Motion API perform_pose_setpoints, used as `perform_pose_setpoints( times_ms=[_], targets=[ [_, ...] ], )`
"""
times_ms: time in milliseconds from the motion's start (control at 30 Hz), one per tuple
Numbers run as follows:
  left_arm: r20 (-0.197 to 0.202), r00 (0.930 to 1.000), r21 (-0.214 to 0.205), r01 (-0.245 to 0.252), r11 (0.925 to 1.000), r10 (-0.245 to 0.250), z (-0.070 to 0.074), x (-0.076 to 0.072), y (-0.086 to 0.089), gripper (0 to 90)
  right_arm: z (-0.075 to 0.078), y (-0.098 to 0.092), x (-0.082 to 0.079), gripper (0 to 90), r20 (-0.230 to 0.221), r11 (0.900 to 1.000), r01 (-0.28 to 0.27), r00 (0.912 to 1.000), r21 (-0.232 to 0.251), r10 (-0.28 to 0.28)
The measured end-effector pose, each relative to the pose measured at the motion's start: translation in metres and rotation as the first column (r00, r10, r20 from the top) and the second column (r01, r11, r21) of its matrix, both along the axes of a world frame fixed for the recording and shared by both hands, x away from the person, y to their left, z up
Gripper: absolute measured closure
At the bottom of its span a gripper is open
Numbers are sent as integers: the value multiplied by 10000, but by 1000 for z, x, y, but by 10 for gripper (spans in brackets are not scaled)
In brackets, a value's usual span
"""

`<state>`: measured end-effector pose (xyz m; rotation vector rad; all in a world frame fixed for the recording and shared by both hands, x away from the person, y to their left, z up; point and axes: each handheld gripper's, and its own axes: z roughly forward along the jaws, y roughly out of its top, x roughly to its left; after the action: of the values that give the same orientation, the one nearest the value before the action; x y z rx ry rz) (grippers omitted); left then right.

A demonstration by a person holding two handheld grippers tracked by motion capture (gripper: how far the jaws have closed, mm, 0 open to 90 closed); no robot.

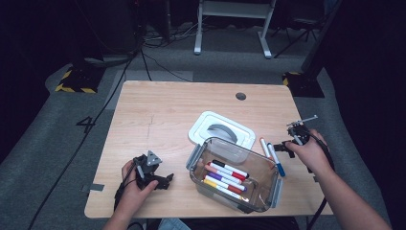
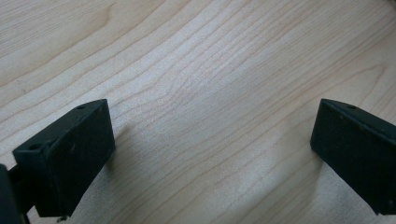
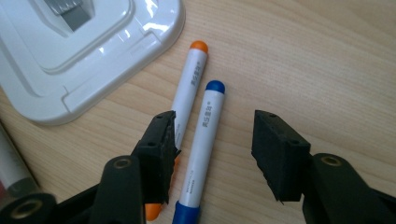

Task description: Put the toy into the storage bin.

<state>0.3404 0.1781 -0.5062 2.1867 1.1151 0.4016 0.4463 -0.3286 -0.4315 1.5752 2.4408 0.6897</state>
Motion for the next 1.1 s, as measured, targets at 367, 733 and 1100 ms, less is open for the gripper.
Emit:
perform_pose_setpoints(
  times_ms=[367,733,1100],
  targets=[
    [-1,10000,1,2,10000,-2,0,0,0,1,-24,0,-2,564,-847,9995,197,9962,-265,-219],
    [-1,10000,0,-1,10000,1,0,0,0,1,-32,-3,-2,763,-1332,9947,555,9888,-862,-667],
    [-2,10000,1,1,10000,-1,0,0,0,1,-28,-5,-2,771,-1309,9932,829,9870,-812,-931]
  ],
)
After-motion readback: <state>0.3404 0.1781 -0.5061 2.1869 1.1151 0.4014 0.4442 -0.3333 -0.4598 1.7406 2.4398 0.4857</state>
